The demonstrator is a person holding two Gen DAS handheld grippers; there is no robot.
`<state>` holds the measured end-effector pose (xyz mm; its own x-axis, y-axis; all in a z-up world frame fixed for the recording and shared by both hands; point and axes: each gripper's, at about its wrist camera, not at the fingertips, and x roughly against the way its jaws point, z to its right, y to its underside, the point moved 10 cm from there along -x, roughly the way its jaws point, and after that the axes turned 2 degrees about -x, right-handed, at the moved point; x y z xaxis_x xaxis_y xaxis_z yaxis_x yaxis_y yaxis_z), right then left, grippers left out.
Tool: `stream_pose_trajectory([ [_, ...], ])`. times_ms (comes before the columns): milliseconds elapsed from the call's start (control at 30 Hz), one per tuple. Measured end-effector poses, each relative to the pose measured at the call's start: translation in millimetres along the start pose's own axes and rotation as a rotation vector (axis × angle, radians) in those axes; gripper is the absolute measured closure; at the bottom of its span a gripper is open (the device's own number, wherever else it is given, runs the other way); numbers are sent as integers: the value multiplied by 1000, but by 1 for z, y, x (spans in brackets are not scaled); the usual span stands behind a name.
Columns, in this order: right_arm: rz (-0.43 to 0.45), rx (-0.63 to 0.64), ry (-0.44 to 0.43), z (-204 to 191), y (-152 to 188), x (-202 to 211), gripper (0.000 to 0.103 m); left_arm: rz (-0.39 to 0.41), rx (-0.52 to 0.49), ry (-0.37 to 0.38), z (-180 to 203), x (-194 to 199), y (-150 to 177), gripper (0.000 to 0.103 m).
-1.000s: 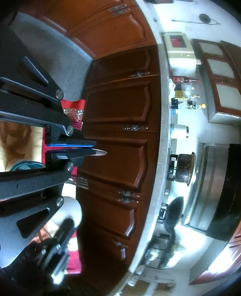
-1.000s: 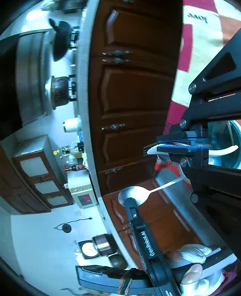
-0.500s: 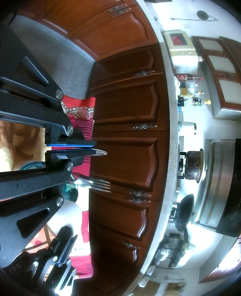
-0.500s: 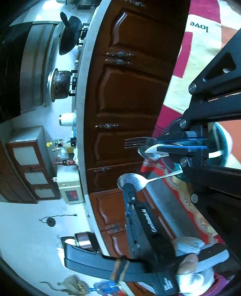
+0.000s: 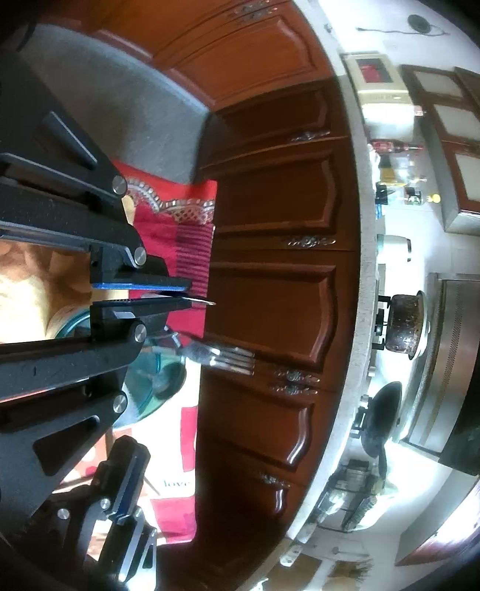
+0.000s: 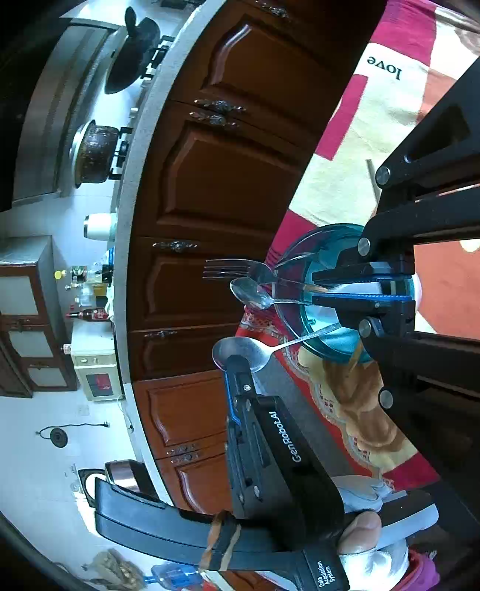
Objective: Organize utensils
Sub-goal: 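Lower both spoons into the white cup and open both tools, then move both open tools back over the two chopsticks on the blanket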
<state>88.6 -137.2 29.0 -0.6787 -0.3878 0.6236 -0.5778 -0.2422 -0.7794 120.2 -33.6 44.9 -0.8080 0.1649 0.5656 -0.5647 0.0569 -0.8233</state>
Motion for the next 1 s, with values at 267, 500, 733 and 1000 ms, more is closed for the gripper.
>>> stream_pose_trajectory([
  [267, 63, -26, -9, -1, -18, 29, 97, 0, 19, 36, 5, 14, 0, 65],
  [500, 139, -71, -9, 2, -31, 66, 73, 4, 64, 62, 1, 37, -2, 65],
  [733, 175, -144, 17, 19, -19, 100, 62, 28, 35, 84, 21, 71, 3, 64],
  [1000, 139, -212, 70, 49, 21, 126, 61, 36, -41, 120, 70, 93, 16, 61],
])
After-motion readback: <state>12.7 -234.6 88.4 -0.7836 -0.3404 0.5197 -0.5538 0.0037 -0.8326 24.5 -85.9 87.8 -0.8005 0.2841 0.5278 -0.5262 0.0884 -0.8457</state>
